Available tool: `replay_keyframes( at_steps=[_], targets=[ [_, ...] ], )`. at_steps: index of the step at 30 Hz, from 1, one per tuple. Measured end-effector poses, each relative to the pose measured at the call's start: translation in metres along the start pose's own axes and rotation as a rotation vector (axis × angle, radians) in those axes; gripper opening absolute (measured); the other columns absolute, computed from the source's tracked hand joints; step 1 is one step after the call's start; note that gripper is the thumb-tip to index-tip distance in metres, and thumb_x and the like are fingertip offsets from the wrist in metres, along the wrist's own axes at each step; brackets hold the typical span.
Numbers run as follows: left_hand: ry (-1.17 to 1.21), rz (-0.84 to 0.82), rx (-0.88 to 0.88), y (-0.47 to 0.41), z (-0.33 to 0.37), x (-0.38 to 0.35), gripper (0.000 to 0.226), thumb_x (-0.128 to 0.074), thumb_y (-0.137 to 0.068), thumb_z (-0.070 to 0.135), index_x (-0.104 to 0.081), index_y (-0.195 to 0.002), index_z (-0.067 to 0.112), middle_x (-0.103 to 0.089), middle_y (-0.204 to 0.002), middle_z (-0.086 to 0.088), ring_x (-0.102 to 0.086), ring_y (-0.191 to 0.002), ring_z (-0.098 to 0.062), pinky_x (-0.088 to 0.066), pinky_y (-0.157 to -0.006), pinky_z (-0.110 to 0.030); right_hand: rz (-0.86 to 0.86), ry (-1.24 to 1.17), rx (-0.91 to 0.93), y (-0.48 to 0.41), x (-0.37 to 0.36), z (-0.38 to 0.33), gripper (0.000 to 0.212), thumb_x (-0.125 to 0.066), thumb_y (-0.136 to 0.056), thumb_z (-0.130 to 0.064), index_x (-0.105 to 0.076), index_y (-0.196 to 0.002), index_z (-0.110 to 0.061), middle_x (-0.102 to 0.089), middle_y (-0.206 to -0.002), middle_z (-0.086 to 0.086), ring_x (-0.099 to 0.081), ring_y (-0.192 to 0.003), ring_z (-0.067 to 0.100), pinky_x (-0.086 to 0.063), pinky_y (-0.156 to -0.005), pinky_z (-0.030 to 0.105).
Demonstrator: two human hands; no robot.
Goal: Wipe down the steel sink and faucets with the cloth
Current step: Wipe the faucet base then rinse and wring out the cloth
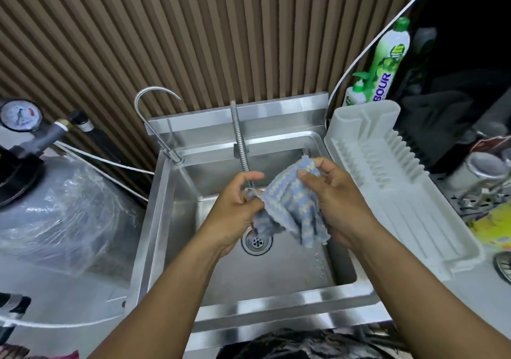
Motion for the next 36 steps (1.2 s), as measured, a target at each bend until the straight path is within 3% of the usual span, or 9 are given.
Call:
replay_keyframes(
  at_steps=[9, 12, 14, 18, 22, 24, 26, 30, 36],
  targets=[
    [-0.15, -0.149, -0.162, -0.02, 0.023, -0.1, 0.009, -0.062, -0.098, 0.015, -0.07, -0.099, 0.017, -0.076, -0.092, -0.009, -0.072, -0.086, -0.029, -0.056, -0.081, -0.047, 0.057, 0.127, 0.031, 0.011, 0.094, -0.025, 0.01, -0.057, -0.102, -0.02, -0.056, -0.111, -0.023, -0.076, -0.089, 0.01, -0.073, -0.079, 0.026, -0.058, -0.074, 0.04],
    [-0.175, -0.101, -0.285, -0.024, 0.046, -0.113, 0.006, -0.062, -0.098, 0.019, -0.066, -0.095, 0.016, -0.072, -0.085, -0.015, -0.068, -0.075, -0.024, -0.055, -0.072, -0.048, 0.014, 0.187, 0.109, 0.01, 0.101, -0.04, 0.006, -0.055, -0.102, -0.019, -0.054, -0.102, -0.025, -0.064, -0.072, 0.003, -0.054, -0.053, 0.011, -0.043, -0.049, 0.018],
    [-0.314, -0.08, -0.44, -0.022, 0.067, -0.12, 0.006, -0.061, -0.099, 0.024, -0.064, -0.096, 0.02, -0.067, -0.082, -0.007, -0.064, -0.073, -0.018, -0.052, -0.07, -0.041, -0.051, 0.221, 0.145, 0.009, 0.097, -0.045, 0.004, -0.06, -0.099, -0.021, -0.062, -0.097, -0.021, -0.061, -0.075, -0.01, -0.051, -0.057, 0.0, -0.038, -0.053, 0.009],
    [-0.59, -0.001, -0.746, -0.008, 0.102, -0.118, 0.014, -0.066, -0.092, 0.02, -0.073, -0.104, 0.023, -0.062, -0.125, 0.007, -0.06, -0.108, -0.003, -0.053, -0.084, -0.032, -0.105, 0.271, 0.161, 0.001, 0.087, -0.046, 0.02, -0.064, -0.093, -0.006, -0.069, -0.105, -0.021, -0.068, -0.083, -0.013, -0.06, -0.07, 0.001, -0.045, -0.067, 0.017],
    [-0.723, 0.096, -0.925, 0.009, 0.126, -0.103, 0.022, -0.069, -0.086, 0.009, -0.078, -0.105, 0.016, -0.056, -0.135, 0.001, -0.06, -0.105, -0.017, -0.052, -0.086, -0.032, -0.036, 0.311, 0.207, -0.015, 0.085, -0.056, 0.034, -0.051, -0.093, -0.006, -0.069, -0.112, -0.027, -0.074, -0.087, -0.001, -0.068, -0.074, 0.02, -0.057, -0.073, 0.038],
    [-0.648, 0.01, -0.918, 0.01, 0.129, -0.104, 0.019, -0.072, -0.086, 0.007, -0.078, -0.102, 0.015, -0.059, -0.126, -0.002, -0.059, -0.102, -0.021, -0.051, -0.087, -0.035, -0.071, 0.331, 0.232, -0.02, 0.075, -0.061, 0.034, -0.049, -0.096, -0.003, -0.066, -0.113, -0.027, -0.075, -0.1, 0.003, -0.069, -0.089, 0.025, -0.056, -0.086, 0.047],
    [-0.517, -0.08, -0.816, 0.004, 0.127, -0.104, 0.02, -0.076, -0.085, 0.008, -0.078, -0.1, 0.02, -0.057, -0.118, -0.002, -0.057, -0.103, -0.018, -0.047, -0.091, -0.027, -0.179, 0.31, 0.239, -0.024, 0.058, -0.065, 0.033, -0.047, -0.098, 0.0, -0.058, -0.112, -0.027, -0.075, -0.097, 0.011, -0.066, -0.077, 0.04, -0.053, -0.073, 0.044],
    [-0.527, -0.021, -0.644, -0.017, 0.118, -0.088, 0.014, -0.076, -0.086, 0.021, -0.077, -0.097, 0.029, -0.047, -0.126, 0.002, -0.05, -0.11, -0.011, -0.042, -0.093, -0.017, -0.343, 0.196, 0.1, -0.028, 0.038, -0.062, 0.03, -0.051, -0.087, -0.008, -0.051, -0.107, -0.03, -0.057, -0.073, 0.018, -0.051, -0.061, 0.021, -0.038, -0.06, 0.03],
    [-0.451, -0.027, -0.498, -0.024, 0.105, -0.074, 0.005, -0.067, -0.094, 0.02, -0.07, -0.094, 0.024, -0.064, -0.117, 0.006, -0.062, -0.108, -0.007, -0.053, -0.084, -0.028, -0.473, 0.321, 0.124, -0.029, 0.021, -0.061, 0.052, -0.069, -0.078, -0.012, -0.046, -0.118, -0.036, -0.058, -0.102, 0.04, -0.053, -0.073, 0.051, -0.041, -0.062, 0.066]
  ],
)
Point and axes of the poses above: each hand's wrist, its own y-axis away from the middle knuckle, its own x-axis out of the back of the hand, z = x × y, the point moved 10 cm from there along -y, towards the middle knuckle
